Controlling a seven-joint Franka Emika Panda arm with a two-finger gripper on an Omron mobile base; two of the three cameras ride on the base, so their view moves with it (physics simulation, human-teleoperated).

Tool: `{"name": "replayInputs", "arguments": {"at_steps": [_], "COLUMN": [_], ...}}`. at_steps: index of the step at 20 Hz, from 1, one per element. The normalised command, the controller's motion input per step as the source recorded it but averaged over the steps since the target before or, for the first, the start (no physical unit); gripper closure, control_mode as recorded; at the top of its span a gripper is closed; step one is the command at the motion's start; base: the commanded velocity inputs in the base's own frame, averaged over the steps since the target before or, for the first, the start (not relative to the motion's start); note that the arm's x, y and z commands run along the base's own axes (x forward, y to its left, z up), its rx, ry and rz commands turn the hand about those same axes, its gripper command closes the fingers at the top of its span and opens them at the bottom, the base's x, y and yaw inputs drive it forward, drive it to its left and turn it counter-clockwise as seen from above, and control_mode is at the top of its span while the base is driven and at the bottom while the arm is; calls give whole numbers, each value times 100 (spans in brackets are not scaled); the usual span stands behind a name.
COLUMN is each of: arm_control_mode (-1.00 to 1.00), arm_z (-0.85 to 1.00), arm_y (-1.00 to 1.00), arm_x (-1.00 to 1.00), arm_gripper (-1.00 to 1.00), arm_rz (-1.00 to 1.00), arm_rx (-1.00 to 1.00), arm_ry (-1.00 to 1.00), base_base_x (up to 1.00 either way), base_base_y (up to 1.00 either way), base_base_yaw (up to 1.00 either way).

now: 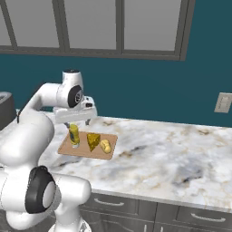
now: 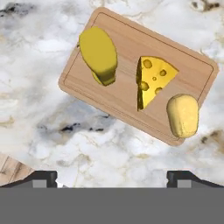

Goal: Retrieve the reheated potato from the microwave, then place the potato, cheese, and condiment on the cutting board.

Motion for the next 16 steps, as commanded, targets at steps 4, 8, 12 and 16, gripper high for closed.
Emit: {"name": "replayInputs", "arguments": {"at_steps": [4,8,12,16], "arm_control_mode": [-100,-100,-100,-100], "arm_z": [13,25,33,37], "arm_y": [-11,-15,-15,-11], "arm_x": [-62,-58,-56,-58], "arm_gripper": [-100,-100,-100,-100], "arm_rz": [-30,-23,-14,-6], "arm_rx": [0,1,3,0], "arm_ry": [-18,-9,0,0], "base_base_x": [0,0,0,0], "base_base_y": [0,0,0,0], "base_base_yaw": [0,0,0,0]}}
